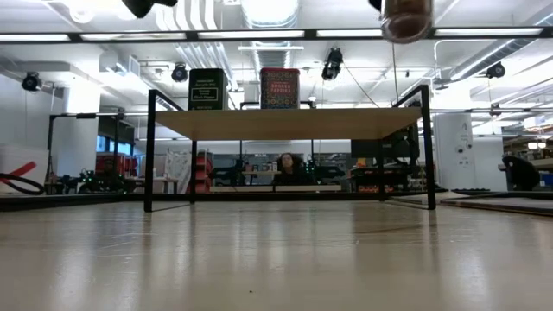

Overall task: Shelf spices
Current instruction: Remove the brown seasoning bottle from the shelf

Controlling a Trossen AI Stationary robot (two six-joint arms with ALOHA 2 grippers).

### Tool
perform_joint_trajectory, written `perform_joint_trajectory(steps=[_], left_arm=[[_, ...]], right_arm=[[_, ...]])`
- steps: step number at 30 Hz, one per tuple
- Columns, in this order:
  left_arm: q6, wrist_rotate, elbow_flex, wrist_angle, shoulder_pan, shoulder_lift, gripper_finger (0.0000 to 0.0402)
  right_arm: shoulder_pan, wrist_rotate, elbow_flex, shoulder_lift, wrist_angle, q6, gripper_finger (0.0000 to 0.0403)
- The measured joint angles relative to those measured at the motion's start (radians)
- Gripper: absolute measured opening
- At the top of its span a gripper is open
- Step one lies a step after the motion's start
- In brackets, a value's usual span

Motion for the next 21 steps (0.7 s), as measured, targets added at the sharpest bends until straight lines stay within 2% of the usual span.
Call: perform_joint_trajectory(steps=[12, 21], left_arm=[[-0.124, -0.204, 0.0, 0.031, -0.172, 0.041, 0.0221], [-0.173, -0.377, 0.0, 0.077, -0.205, 0.077, 0.0214]], right_arm=[[0.174, 0.025, -0.192, 0.001, 0.286, 0.203, 0.0155], [0.221, 0.041, -0.279, 0.065, 0.378, 0.293, 0.0156]])
